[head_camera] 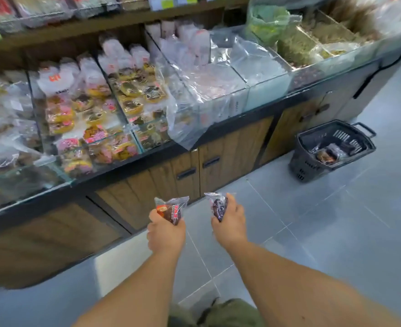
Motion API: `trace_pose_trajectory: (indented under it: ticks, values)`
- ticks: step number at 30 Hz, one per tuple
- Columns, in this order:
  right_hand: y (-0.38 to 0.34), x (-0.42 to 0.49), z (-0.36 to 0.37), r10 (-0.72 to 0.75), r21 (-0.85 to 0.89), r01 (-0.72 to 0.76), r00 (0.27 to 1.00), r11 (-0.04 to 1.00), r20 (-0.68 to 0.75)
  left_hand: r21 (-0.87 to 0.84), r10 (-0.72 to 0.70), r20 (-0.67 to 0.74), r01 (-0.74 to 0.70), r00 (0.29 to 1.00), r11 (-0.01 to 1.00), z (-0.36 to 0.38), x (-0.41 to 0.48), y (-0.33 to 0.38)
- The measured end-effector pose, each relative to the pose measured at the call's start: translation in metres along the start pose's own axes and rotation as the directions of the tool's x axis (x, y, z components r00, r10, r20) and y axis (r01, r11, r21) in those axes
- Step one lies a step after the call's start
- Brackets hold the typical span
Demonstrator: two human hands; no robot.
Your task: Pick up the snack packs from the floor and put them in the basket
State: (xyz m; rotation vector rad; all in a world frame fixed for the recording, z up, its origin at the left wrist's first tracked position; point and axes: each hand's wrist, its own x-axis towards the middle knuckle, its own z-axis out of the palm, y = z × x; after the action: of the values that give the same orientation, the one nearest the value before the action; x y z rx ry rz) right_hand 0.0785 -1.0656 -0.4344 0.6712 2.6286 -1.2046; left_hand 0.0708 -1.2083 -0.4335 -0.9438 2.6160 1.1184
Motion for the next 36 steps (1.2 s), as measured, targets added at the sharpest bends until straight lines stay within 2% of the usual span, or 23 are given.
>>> trace_pose_trajectory:
  ticks: [9, 16, 20, 25, 28, 31, 36]
  values:
    - [0.033, 0.057, -0.065, 0.215, 0.106, -0.198, 0.959, 0.974, -0.185, 0.122, 0.174, 0.26, -0.212, 0.95, 0.97, 0.077, 0.017, 0.097]
    - [0.033, 0.127, -0.115, 0.371, 0.214, -0.314, 0.867, 0.925, -0.334, 0.158, 0.313, 0.408, -0.403, 0.858, 0.901, 0.14, 0.059, 0.19]
    - [0.029, 0.159, -0.14, 0.448, 0.297, -0.348, 0.794, 0.889, -0.412, 0.108, 0.346, 0.485, -0.448, 0.803, 0.888, 0.175, 0.072, 0.24]
    - [0.047, 0.18, -0.153, 0.507, 0.319, -0.405, 0.774, 0.857, -0.38, 0.098, 0.339, 0.592, -0.483, 0.731, 0.87, 0.216, 0.071, 0.277]
    - [0.066, 0.196, -0.174, 0.555, 0.351, -0.439, 0.735, 0.827, -0.39, 0.095, 0.316, 0.65, -0.487, 0.691, 0.868, 0.243, 0.064, 0.301]
    - [0.09, 0.224, -0.204, 0.57, 0.368, -0.443, 0.713, 0.818, -0.409, 0.085, 0.313, 0.663, -0.484, 0.68, 0.871, 0.276, 0.055, 0.332]
    - [0.137, 0.28, -0.277, 0.557, 0.328, -0.452, 0.715, 0.829, -0.423, 0.063, 0.302, 0.674, -0.459, 0.674, 0.886, 0.342, 0.022, 0.397]
